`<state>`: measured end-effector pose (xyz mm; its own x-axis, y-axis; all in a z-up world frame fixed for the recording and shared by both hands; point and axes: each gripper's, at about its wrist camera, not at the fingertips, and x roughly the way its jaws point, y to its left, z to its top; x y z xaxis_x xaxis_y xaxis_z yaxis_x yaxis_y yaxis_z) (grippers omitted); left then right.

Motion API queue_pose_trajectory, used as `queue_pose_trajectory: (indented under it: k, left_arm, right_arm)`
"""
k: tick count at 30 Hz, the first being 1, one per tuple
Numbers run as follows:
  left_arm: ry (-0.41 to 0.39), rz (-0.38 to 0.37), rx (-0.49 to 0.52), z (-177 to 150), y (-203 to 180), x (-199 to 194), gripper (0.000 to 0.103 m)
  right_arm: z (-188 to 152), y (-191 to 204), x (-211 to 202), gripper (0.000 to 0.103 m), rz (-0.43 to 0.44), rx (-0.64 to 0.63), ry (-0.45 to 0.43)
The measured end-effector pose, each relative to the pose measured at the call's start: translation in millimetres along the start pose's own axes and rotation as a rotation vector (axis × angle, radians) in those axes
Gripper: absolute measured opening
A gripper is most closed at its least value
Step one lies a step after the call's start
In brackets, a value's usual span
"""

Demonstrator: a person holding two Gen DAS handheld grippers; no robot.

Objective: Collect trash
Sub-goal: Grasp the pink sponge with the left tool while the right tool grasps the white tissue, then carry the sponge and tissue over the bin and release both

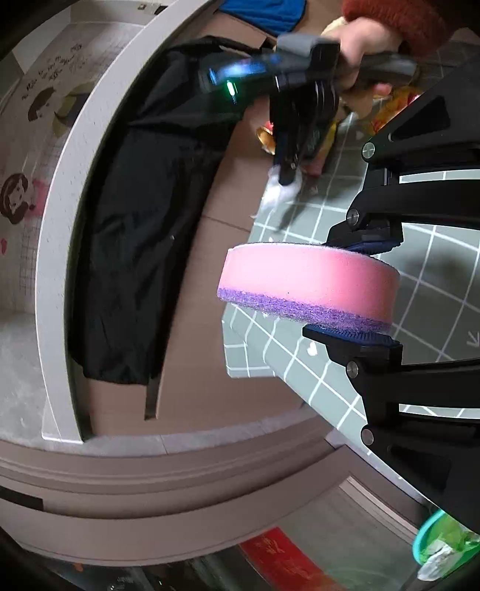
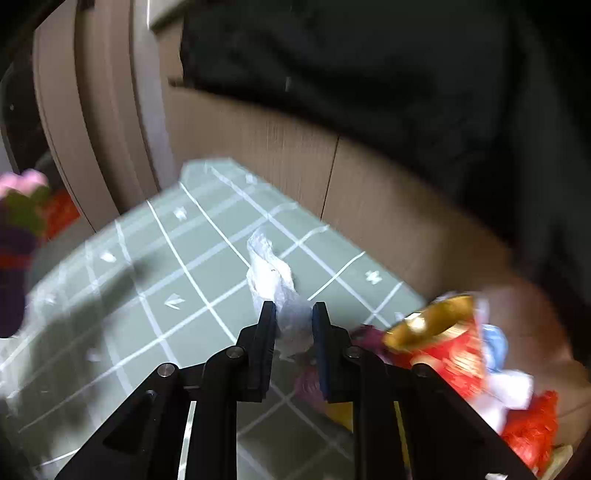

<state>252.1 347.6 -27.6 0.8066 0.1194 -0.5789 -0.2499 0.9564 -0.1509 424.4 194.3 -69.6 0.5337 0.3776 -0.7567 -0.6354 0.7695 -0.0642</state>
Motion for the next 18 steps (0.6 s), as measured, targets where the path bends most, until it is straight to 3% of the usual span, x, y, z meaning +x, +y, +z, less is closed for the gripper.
queue_pose_trajectory:
  k: [6,18]
  left_arm:
    - [-0.042,-0.036,0.042,12.1,-33.3,-20.2,0.034]
    - [-0.148,-0.138,0.19,25.1,-161.8,-75.3,0.034]
  right_arm:
    - [-8.8,-24.6,-89.6,0.017,0.047,0.073,-0.118]
    - [-69.2,-99.1,-219.6,0.017,-0.043,0.165,-0.268]
